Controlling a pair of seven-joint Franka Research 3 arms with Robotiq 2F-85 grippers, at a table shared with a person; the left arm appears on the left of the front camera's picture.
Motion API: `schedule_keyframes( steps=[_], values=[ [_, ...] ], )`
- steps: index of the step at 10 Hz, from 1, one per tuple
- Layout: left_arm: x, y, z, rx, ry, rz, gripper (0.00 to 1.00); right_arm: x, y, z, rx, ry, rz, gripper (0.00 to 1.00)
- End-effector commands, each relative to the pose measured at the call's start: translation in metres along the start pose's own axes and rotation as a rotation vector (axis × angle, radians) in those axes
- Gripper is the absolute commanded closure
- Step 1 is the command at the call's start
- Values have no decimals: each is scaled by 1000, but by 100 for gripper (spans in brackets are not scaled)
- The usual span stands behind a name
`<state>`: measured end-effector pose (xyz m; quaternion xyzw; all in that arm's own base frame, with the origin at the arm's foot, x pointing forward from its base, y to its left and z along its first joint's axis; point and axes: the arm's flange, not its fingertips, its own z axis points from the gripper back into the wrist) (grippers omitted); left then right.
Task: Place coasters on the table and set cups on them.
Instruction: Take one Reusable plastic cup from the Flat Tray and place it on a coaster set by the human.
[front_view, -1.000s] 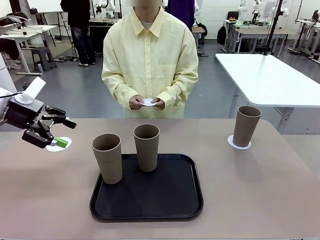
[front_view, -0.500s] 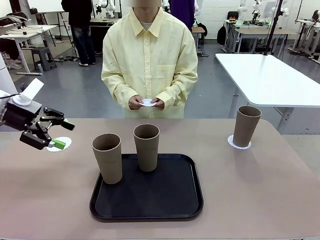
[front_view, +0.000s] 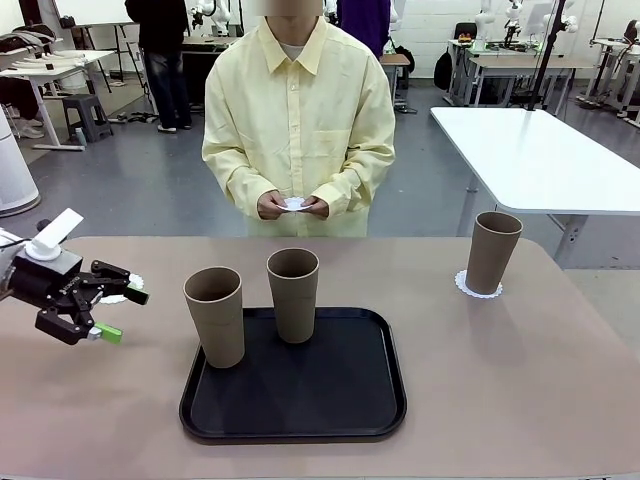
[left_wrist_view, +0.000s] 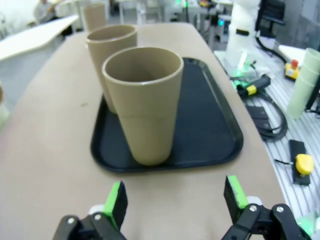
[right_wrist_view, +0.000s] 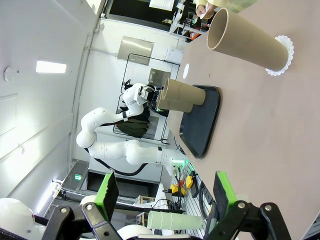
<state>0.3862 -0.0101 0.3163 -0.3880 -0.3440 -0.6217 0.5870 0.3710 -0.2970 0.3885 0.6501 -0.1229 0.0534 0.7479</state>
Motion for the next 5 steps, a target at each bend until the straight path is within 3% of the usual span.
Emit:
schedule_keyframes(
  steps=[1,3,5],
  values=[
    [-16,6,-12,45,-119,-71,0,1,0,0,-7,-1,-17,0],
    [-30,12,-24,59,-234,-81,0,1,0,0,-7,-1,-17,0],
    [-35,19,-37,52,-258,-71,0,1,0,0,-7,-1,-17,0]
  ],
)
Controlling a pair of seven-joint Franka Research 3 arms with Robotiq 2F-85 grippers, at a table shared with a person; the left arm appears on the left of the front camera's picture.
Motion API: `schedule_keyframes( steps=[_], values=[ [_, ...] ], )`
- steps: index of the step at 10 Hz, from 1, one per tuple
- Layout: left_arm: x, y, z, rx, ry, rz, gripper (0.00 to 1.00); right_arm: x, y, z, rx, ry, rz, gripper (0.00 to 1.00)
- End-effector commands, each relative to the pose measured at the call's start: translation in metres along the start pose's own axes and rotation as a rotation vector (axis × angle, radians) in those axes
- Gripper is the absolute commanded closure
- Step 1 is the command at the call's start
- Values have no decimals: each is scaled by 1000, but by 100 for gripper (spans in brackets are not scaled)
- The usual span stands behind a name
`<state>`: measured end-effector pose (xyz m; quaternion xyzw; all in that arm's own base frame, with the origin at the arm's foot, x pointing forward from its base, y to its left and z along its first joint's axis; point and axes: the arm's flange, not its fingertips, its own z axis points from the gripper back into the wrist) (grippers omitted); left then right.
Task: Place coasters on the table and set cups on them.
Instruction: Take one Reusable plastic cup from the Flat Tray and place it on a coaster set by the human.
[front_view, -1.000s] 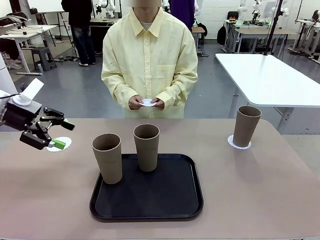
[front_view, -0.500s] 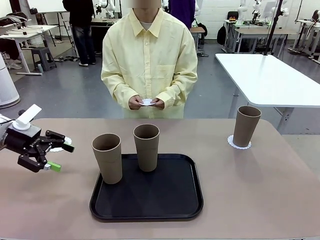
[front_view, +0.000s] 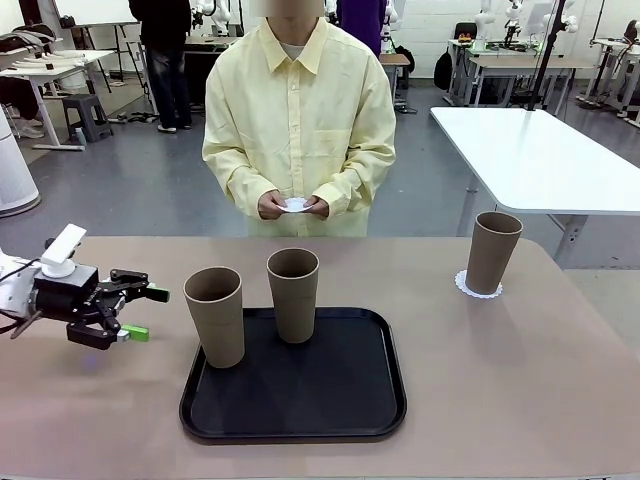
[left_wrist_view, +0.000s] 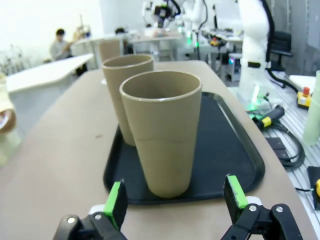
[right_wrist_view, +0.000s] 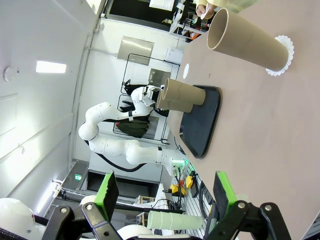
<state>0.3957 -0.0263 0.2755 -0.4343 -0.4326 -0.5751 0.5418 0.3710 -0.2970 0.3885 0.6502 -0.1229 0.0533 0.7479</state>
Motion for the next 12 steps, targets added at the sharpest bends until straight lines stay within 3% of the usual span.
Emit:
schedule_keyframes(
  steps=[1,5,6,12],
  values=[
    [-11,9,-11,-18,-29,-13,0,1,0,0,-7,-1,-17,0],
    [-3,7,-15,38,-62,12,0,1,0,0,-7,-1,-17,0],
    [-8,10,-17,-20,-23,18,0,1,0,0,-7,-1,-17,0],
    [-8,10,-17,-20,-23,18,0,1,0,0,-7,-1,-17,0]
  ],
)
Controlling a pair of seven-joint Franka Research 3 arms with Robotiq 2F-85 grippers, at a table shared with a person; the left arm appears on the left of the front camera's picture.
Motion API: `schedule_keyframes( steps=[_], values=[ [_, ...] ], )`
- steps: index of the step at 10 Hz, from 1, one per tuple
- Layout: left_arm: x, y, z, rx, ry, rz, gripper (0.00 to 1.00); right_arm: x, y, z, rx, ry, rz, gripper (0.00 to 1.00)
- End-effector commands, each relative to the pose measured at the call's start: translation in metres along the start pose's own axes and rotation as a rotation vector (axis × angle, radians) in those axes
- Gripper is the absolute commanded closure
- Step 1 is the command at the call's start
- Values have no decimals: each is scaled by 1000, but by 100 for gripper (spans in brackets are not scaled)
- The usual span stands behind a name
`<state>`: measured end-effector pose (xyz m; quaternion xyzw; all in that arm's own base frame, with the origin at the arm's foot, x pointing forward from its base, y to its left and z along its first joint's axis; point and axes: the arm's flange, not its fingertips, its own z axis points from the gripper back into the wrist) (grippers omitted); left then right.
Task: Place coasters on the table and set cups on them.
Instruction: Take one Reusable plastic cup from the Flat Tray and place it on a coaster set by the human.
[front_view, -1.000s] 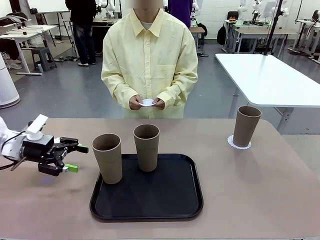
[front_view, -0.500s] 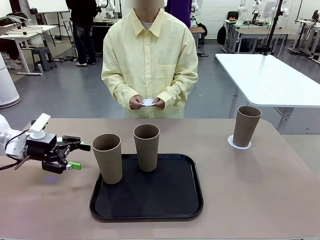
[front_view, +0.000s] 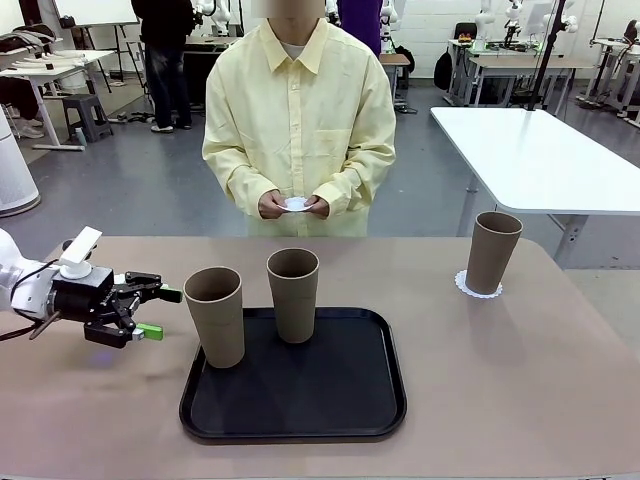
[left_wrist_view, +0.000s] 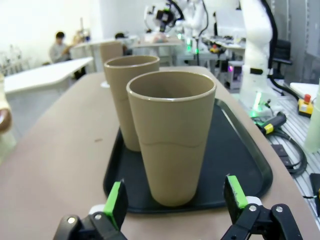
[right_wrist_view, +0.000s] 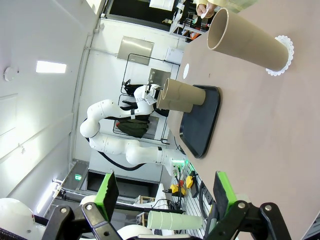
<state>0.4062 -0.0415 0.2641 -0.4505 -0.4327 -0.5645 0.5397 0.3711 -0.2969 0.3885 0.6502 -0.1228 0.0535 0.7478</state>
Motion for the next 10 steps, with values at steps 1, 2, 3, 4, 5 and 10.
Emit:
schedule_keyframes(
  steps=[1,2,3,4,5,10],
  values=[
    [0,0,0,0,0,0,0,1,0,0,-7,-1,-17,0],
    [1,4,-9,-44,3,0,0,1,0,0,-7,-1,-17,0],
    [0,9,-14,-42,37,-26,0,1,0,0,-7,-1,-17,0],
    [-2,11,-14,-34,30,-41,0,1,0,0,-7,-1,-17,0],
    [-4,13,-14,-43,16,-36,0,1,0,0,-7,-1,-17,0],
    [-16,33,-20,-34,-14,-15,0,1,0,0,-7,-1,-17,0]
  ],
)
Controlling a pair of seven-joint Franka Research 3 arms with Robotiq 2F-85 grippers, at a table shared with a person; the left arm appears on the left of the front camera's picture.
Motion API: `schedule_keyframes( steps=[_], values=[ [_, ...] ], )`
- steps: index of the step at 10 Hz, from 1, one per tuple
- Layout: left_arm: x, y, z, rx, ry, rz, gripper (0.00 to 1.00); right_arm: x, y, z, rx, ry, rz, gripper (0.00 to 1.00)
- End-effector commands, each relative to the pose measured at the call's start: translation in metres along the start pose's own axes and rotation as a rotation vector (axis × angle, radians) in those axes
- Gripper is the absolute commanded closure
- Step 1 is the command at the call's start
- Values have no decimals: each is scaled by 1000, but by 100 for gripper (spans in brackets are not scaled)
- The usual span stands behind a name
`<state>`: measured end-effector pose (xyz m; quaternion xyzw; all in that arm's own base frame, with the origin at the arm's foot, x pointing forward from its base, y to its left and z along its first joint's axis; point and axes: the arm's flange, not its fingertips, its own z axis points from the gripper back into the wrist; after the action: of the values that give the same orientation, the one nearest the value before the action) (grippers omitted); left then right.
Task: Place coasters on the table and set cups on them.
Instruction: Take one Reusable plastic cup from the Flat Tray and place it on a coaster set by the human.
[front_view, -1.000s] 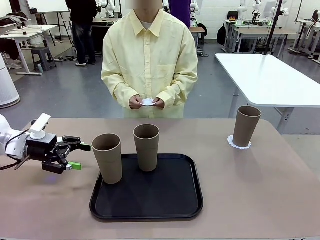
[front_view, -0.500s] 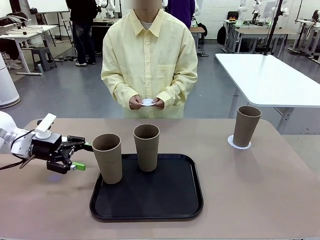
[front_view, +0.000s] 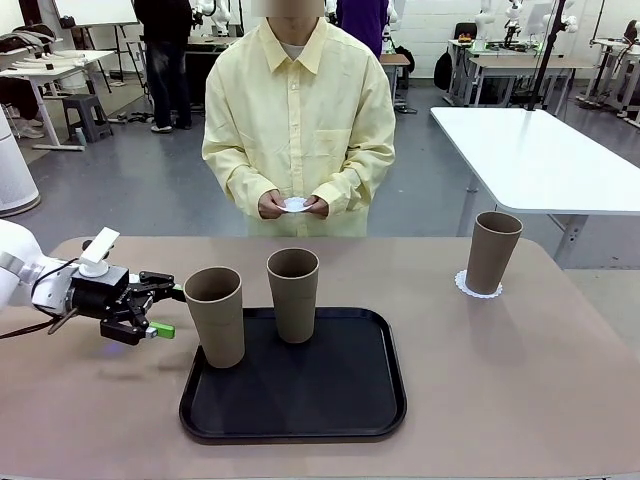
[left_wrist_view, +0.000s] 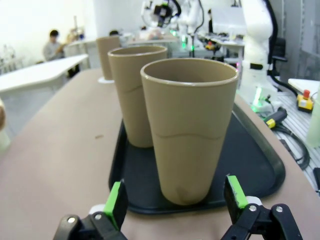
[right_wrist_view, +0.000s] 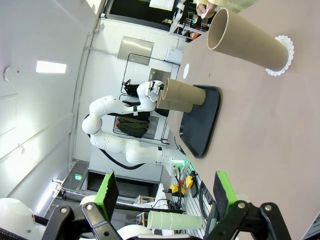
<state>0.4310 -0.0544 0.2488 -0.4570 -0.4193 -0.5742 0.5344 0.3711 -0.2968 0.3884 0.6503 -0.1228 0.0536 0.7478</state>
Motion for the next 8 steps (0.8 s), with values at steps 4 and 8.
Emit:
schedule_keyframes(
  steps=[4,8],
  values=[
    [-8,10,-29,-41,-8,-3,0,1,0,0,-7,-1,-17,0],
    [-9,7,-40,-65,3,-5,0,1,0,0,-7,-1,-17,0]
  ],
)
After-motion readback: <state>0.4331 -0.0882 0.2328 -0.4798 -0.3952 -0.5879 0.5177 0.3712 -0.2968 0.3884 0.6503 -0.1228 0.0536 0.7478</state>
